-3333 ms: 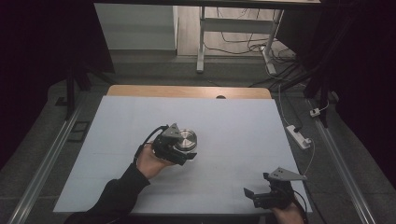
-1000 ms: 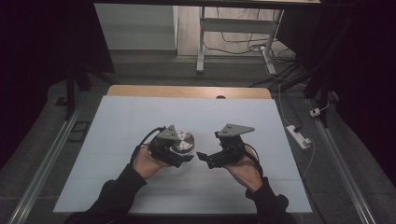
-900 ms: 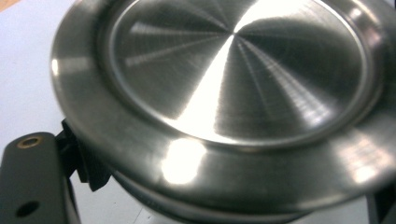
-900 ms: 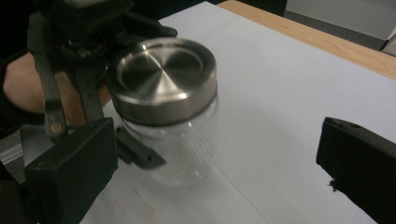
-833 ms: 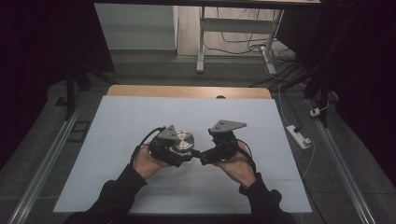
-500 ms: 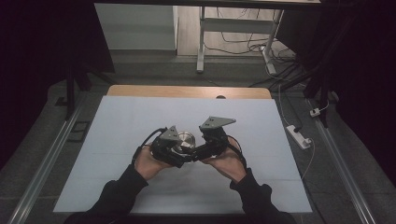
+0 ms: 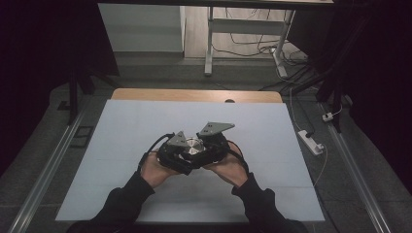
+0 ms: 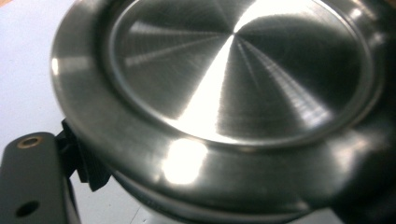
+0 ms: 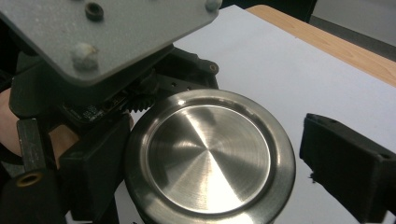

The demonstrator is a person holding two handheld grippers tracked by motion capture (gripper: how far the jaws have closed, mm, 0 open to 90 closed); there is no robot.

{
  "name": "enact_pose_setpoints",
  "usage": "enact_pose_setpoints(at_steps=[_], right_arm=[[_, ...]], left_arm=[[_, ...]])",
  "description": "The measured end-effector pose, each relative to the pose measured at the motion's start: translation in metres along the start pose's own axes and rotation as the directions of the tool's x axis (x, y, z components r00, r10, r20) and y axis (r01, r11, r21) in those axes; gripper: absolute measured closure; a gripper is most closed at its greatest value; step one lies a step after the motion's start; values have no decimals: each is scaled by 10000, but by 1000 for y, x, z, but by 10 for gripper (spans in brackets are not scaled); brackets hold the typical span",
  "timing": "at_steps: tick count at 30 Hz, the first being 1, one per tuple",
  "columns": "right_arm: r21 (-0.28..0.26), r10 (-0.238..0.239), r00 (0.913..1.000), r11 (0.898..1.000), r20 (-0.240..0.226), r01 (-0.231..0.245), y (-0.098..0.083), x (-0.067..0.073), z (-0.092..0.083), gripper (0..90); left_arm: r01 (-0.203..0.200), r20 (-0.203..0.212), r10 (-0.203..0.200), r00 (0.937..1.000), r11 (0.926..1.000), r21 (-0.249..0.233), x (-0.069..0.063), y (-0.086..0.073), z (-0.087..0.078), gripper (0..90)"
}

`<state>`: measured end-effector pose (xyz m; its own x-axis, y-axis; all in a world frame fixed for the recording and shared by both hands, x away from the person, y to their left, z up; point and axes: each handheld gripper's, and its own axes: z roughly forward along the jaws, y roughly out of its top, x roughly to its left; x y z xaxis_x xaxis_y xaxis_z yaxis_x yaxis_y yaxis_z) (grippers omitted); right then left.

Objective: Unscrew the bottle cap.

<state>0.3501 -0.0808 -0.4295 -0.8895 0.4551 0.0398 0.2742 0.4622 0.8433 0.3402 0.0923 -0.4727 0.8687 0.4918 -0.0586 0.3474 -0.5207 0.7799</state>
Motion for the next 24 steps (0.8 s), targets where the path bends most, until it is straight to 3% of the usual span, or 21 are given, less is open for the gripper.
enact_pose_setpoints(at_steps=[4,10,11,14,16,17,18,19,20,23,24], right_arm=[[-61,-76,9996,10000,-290,74,0,0,-1,191],[-136,-226,9978,9997,-626,218,-1,-2,-3,195],[-156,-293,9951,9995,-943,279,-1,-5,-3,195],[-274,-616,9904,9979,-1240,587,-3,-6,-4,196],[-386,-832,9799,9962,-1811,774,-5,-11,-4,196],[-428,-930,9742,9954,-2057,860,-6,-13,-4,196],[-454,-1034,9675,9944,-2310,954,-7,-15,-5,196],[-454,-1034,9675,9944,-2310,954,-7,-15,-5,196],[-536,-1357,9519,9906,-2745,1258,-7,-18,-6,196],[-712,-1876,9254,9822,-3293,1738,-8,-20,-6,194],[-740,-1968,9224,9804,-3322,1825,-8,-21,-7,192]], left_arm=[[16,144,-15,9999,10000,-73,0,0,-1,146],[-262,406,263,9988,9997,-21,2,1,-2,146],[-358,667,361,9971,9993,-58,3,0,-2,146],[-423,845,430,9955,9990,-111,3,-1,-2,146],[-610,1222,617,9906,9981,-95,3,-2,-2,146],[-610,1222,617,9906,9981,-95,3,-2,-2,146],[-800,1463,816,9859,9967,-167,3,-2,-2,146],[-800,1463,816,9859,9967,-167,3,-2,-2,146],[-1041,1617,1057,9812,9944,-178,2,-2,-2,146],[-1258,1696,1270,9773,9919,-179,0,-2,-2,146],[-1258,1696,1270,9773,9919,-179,0,-2,-2,146]])
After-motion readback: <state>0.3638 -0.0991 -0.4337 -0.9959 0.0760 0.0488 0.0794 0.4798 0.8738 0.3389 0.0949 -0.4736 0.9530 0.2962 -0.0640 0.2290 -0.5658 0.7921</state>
